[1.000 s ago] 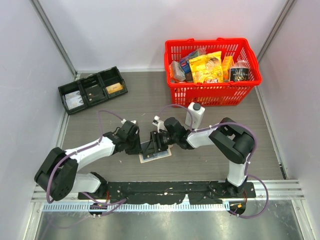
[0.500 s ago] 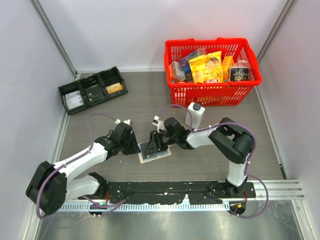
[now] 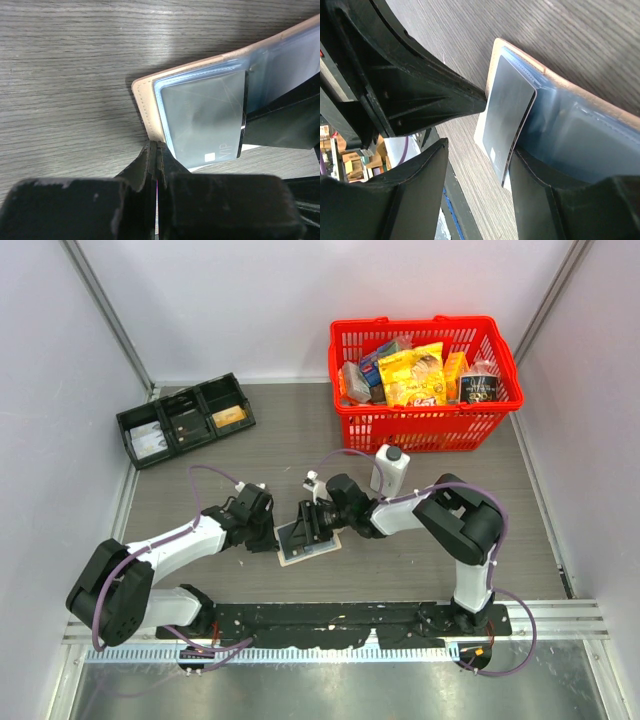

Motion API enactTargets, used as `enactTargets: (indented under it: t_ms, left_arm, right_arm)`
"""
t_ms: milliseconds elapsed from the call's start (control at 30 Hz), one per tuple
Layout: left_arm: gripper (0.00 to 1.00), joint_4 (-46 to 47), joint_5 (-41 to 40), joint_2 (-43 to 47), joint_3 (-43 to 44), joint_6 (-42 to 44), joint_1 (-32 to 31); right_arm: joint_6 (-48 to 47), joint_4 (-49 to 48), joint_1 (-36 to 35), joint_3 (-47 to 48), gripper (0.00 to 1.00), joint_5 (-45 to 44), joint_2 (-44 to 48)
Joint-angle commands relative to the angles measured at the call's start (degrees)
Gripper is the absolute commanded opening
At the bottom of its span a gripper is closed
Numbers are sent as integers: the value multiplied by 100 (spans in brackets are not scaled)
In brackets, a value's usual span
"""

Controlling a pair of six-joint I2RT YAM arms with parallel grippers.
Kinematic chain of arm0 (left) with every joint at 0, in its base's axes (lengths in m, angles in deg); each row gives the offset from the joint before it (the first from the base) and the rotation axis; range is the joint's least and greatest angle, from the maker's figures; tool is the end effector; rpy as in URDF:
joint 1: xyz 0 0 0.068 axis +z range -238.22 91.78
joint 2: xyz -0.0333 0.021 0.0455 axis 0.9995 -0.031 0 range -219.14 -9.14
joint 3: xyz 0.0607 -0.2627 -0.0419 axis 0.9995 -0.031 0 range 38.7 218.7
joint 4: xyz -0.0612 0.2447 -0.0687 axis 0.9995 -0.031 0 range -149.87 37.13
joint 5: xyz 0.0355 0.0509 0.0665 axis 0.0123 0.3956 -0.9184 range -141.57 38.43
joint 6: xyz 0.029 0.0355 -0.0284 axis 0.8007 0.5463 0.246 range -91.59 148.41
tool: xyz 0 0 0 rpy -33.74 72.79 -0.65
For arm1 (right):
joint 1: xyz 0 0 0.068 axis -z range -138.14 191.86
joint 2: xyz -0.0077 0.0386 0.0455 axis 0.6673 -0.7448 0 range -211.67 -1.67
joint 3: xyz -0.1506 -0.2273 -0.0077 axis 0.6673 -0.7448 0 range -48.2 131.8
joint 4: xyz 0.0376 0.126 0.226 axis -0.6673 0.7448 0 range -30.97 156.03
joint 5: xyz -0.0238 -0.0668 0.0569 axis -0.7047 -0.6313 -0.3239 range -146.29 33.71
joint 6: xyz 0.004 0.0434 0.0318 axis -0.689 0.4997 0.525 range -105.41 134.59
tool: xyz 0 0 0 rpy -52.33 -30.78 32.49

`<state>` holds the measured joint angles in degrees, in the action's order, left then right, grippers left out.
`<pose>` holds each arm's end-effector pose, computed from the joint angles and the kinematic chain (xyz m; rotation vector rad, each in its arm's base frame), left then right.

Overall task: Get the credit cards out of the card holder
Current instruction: Remove the credit card from the card holder.

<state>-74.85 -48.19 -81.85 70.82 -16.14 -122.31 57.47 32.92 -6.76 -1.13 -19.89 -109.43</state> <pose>0.1786 -0.1234 0.1545 -0.2326 2.7566 -0.4908 0.2203 0.2821 0.1223 -0.5502 2.4471 1.4969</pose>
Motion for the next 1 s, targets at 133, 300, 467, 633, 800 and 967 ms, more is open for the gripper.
enactTargets:
  t_ms: [133,300,467,633,800,967]
  left_arm:
    - [0,-131,-65,-33,84,61,16]
    - [0,-324,-258,-86,102,105,16]
    - [0,-457,-285,-95,102,123,16]
    - [0,-448,-461,-77,49,87,16]
    - [0,-439,-461,-112,40,96,7]
    - [0,-413,-443,-112,49,105,7]
  right_arm:
    - [362,-614,-51,356,56,315,-69]
    - [406,-825,2,163,52,376,142]
    - [679,-1203,212,-75,46,534,247]
    - [661,-1256,344,-250,40,552,335]
    - [617,-1265,441,-365,34,517,432]
    - [503,-1204,529,-462,29,447,511]
